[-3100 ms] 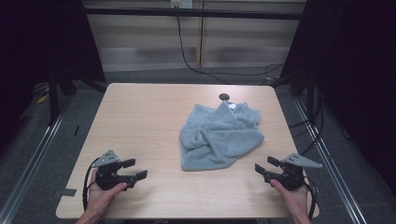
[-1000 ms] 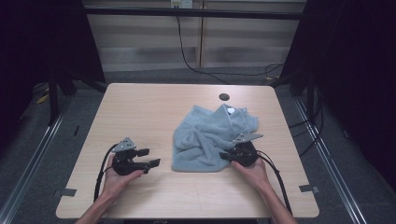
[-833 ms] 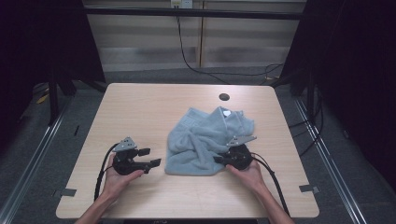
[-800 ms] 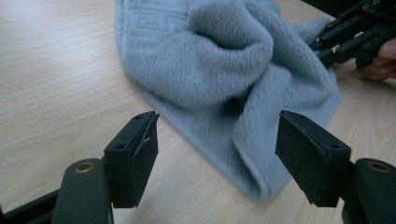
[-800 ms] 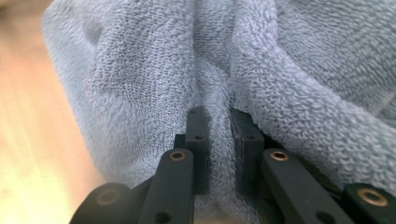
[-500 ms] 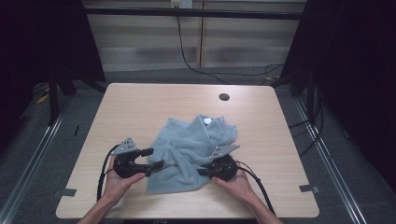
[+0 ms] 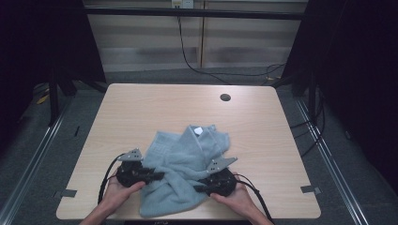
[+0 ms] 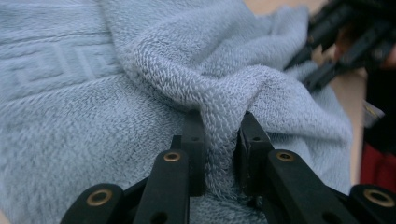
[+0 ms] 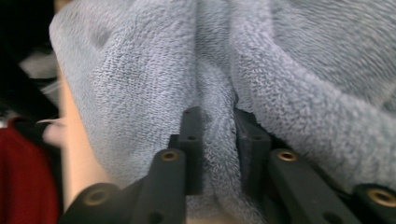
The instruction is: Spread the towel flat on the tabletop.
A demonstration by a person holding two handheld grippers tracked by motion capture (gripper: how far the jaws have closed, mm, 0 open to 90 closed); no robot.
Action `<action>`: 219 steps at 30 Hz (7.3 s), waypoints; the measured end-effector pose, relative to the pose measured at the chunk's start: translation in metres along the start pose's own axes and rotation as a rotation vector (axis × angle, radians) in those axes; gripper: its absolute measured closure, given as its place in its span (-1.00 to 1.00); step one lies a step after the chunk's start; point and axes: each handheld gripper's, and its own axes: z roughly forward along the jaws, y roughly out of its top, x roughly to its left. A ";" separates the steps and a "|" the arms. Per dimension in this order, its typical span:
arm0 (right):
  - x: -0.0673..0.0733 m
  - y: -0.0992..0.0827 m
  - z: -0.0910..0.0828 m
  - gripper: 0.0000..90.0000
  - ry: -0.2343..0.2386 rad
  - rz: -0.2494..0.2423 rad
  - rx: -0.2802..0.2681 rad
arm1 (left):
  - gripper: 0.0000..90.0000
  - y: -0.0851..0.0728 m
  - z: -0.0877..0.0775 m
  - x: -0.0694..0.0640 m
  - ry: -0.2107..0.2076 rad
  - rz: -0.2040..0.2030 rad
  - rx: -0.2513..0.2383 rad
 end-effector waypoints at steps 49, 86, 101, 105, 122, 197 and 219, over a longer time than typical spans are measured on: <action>-0.099 0.064 -0.029 0.48 -0.188 0.129 -0.190 | 0.88 0.082 0.018 0.044 0.022 0.016 -0.215; -0.099 0.104 -0.184 0.82 -0.545 0.129 -0.451 | 0.90 0.101 -0.107 0.032 0.244 0.094 -0.422; -0.045 -0.047 -0.112 0.44 -0.438 0.258 -0.195 | 0.66 0.005 -0.044 0.005 0.117 0.062 -0.134; -0.034 -0.056 -0.118 0.09 -0.426 0.260 -0.187 | 0.39 0.009 -0.056 0.002 0.115 0.052 -0.190; -0.068 -0.023 -0.164 0.02 -0.439 0.254 -0.404 | 0.53 0.058 0.000 0.026 0.143 0.077 -0.111; -0.024 -0.053 -0.074 -0.04 -0.415 0.147 0.039 | 0.04 0.030 -0.004 0.080 0.266 -0.041 0.072; -0.156 0.018 -0.037 0.90 -0.524 0.198 -0.008 | 0.83 0.020 0.011 0.037 0.048 0.005 0.145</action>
